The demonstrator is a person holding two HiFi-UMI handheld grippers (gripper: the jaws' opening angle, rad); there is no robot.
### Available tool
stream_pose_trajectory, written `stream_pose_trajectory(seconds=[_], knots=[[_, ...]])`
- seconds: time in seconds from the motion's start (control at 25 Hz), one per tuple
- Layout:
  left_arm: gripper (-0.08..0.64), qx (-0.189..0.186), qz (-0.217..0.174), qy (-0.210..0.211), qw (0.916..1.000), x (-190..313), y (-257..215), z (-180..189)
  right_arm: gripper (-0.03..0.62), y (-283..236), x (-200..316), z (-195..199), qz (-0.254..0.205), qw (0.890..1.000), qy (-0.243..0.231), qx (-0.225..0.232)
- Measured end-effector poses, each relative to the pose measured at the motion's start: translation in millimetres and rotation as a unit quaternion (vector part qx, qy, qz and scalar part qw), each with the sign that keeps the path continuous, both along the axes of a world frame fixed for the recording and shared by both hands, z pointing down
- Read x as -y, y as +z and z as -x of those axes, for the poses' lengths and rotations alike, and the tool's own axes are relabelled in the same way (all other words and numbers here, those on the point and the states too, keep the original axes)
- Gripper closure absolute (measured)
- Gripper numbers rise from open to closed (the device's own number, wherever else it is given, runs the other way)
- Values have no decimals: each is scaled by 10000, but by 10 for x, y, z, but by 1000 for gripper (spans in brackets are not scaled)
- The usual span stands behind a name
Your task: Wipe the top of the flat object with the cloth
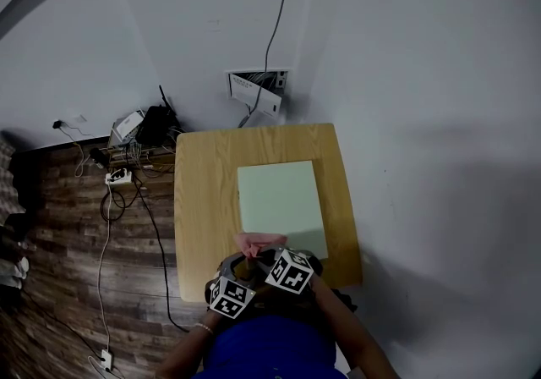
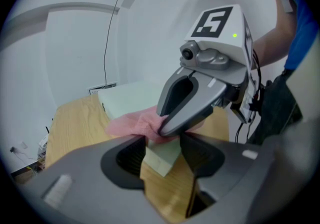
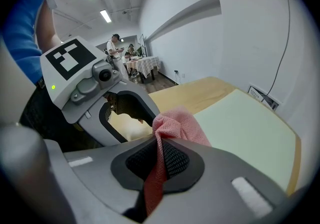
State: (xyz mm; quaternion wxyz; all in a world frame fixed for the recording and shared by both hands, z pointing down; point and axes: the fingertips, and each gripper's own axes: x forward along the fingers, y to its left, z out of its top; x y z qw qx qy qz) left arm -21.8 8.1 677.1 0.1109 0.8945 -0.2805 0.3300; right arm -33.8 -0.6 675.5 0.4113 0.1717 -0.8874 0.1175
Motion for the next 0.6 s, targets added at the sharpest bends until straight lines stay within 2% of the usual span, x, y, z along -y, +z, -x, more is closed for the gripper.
stream_pose_trajectory(seconds=[0.6], knots=[[341, -6, 10, -17, 10000, 0, -4, -3, 578, 27, -13, -158, -91, 9995, -78, -276]])
